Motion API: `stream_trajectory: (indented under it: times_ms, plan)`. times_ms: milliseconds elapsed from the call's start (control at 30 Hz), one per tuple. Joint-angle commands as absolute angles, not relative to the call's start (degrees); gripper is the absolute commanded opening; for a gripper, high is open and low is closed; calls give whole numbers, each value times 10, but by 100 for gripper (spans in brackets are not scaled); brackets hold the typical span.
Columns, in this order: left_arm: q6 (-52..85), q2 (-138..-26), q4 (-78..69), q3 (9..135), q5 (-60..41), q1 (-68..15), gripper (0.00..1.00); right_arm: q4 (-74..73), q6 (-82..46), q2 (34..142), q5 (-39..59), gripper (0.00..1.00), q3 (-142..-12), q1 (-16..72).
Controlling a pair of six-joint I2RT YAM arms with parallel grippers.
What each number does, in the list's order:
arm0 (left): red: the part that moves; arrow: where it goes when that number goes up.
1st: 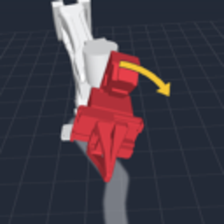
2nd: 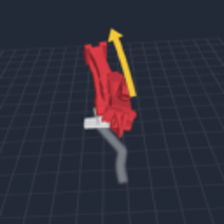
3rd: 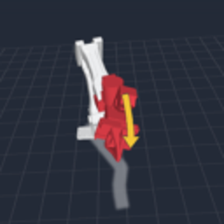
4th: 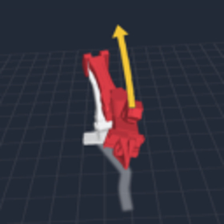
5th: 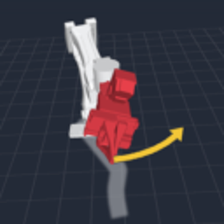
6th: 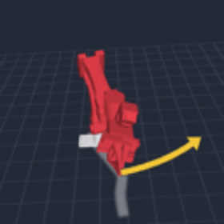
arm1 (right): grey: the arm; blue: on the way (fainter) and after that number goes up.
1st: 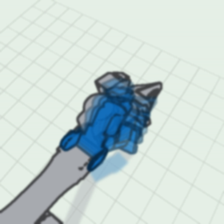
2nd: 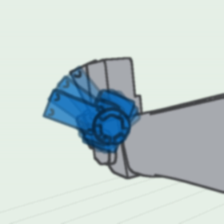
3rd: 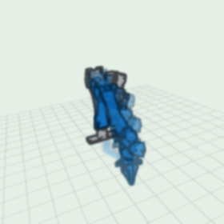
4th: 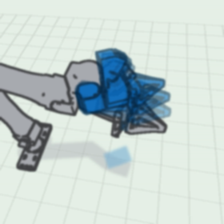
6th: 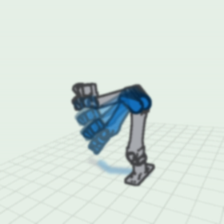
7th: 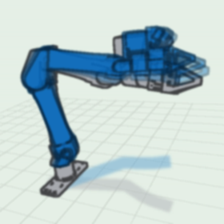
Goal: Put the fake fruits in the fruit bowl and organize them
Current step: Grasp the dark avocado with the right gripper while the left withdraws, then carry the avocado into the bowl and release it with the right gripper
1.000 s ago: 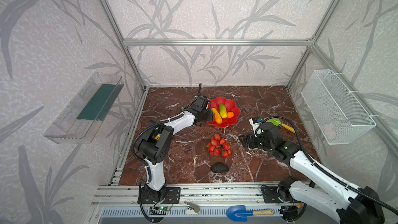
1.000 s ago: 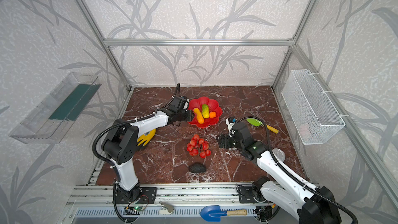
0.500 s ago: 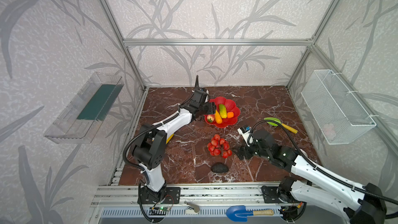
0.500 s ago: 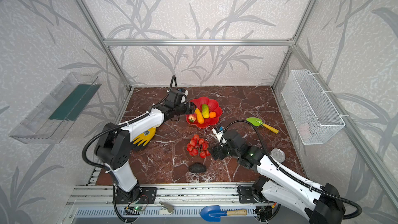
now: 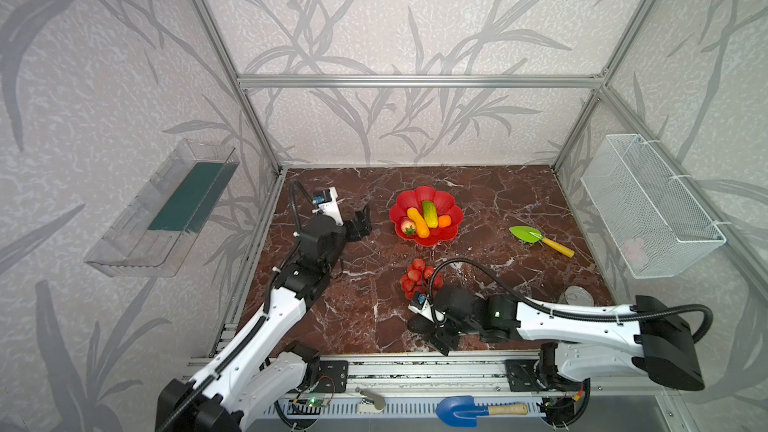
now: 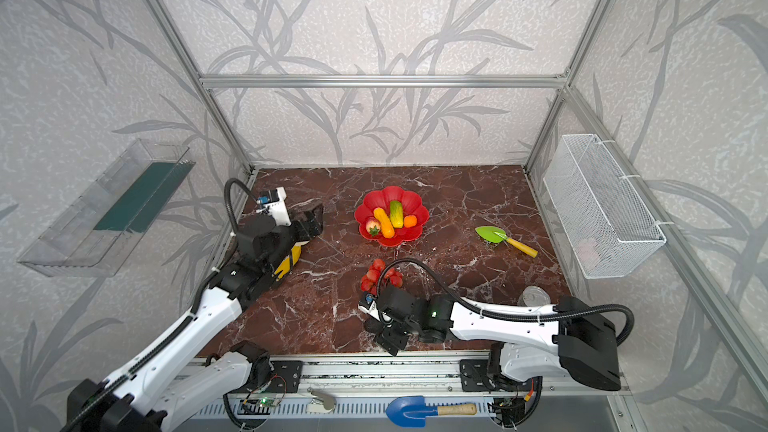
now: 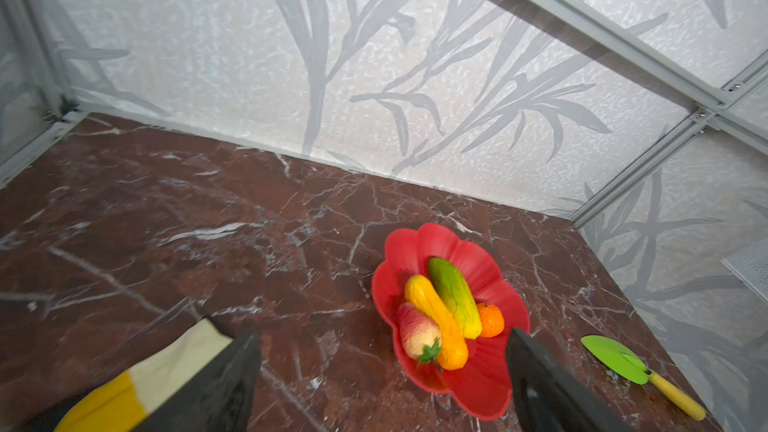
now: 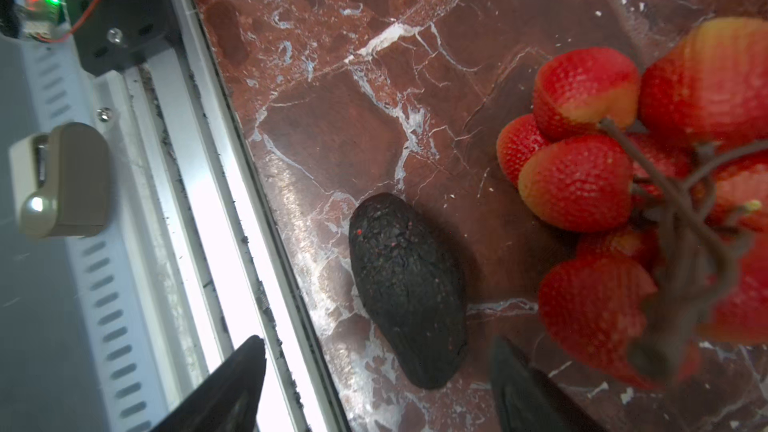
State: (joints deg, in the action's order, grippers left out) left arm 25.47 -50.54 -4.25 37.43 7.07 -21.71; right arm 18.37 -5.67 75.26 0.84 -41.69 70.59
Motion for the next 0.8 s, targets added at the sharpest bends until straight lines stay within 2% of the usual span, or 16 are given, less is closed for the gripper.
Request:
stream_trajectory:
  times_ms: [0,100,233,300,367,467,533,667,767]
  plan:
    - [246,-440,-27,334,123,-213,95,194,-35,803,-27,84,-451,713]
    - [237,-389,10,312,149,-210,97,197,-25,856,-34,83,-474,715]
    - [237,-343,62,309,160,-208,97,215,-13,916,-57,76,-506,735]
    - [243,-326,73,307,163,-208,97,215,-13,938,-65,69,-517,745]
    - [248,-313,71,302,166,-208,97,211,-14,950,-67,57,-525,755]
    - [252,-308,72,299,167,-208,97,212,-20,947,-69,38,-540,763]
    - [253,-308,76,301,165,-208,98,206,-27,934,-66,31,-547,764]
    - [251,-306,81,301,165,-208,98,210,-33,889,-61,25,-572,764]
    - [252,-303,86,306,159,-208,98,257,-16,844,-94,23,-606,753]
